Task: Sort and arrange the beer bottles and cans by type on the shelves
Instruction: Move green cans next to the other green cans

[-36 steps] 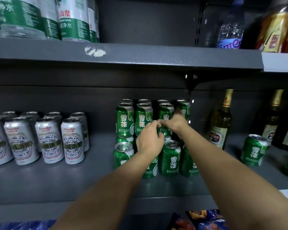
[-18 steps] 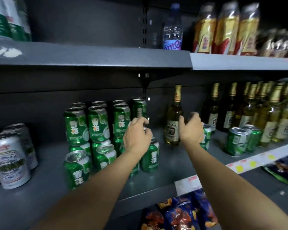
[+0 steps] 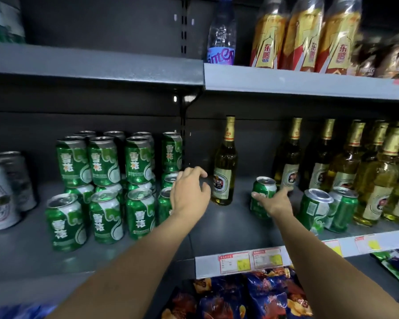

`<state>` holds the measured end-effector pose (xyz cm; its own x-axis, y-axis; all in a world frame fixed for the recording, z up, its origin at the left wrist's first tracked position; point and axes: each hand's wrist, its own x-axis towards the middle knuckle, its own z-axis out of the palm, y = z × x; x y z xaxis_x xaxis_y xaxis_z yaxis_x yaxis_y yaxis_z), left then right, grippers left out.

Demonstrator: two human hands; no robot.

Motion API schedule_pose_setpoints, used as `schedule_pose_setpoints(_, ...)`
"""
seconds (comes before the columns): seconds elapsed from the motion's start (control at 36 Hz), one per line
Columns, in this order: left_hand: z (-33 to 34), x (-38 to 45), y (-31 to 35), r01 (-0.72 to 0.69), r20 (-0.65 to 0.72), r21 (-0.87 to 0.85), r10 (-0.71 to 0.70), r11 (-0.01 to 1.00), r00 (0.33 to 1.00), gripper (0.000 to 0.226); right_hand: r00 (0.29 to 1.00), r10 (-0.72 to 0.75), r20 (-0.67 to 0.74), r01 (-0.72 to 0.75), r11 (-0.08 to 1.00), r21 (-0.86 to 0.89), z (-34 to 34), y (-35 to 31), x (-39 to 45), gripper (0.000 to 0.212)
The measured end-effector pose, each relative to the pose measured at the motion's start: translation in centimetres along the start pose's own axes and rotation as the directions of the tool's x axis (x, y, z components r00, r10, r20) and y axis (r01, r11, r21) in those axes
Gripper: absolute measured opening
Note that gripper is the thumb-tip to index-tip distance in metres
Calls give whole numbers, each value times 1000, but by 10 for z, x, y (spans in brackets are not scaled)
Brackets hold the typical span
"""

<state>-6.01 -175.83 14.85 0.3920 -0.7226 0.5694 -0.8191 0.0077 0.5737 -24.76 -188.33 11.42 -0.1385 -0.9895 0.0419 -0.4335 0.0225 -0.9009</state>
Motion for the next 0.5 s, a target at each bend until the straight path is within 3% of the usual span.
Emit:
schedule_pose_setpoints(0.17, -8, 1, -16, 71, -70, 74, -66, 995, 995, 21, 1000, -3, 8, 3, 1000, 26, 16, 15, 19, 82)
schedule_pose_setpoints(0.28, -15, 2, -24, 97, -91, 117, -87, 988, 992, 19, 999, -23, -31, 21, 997, -69, 20, 21, 24, 64)
schedule_pose_setpoints(0.39, -23, 2, -32, 116, -78, 171, -104, 978, 992, 18, 985, -90, -150, 68, 986, -150, 24, 17, 8, 61)
schedule_pose_setpoints(0.5, -35, 5, -40, 148, -84, 174, -135, 974, 987, 18, 935, -223, -277, 195, 973, -124, 36, -5, -23, 60)
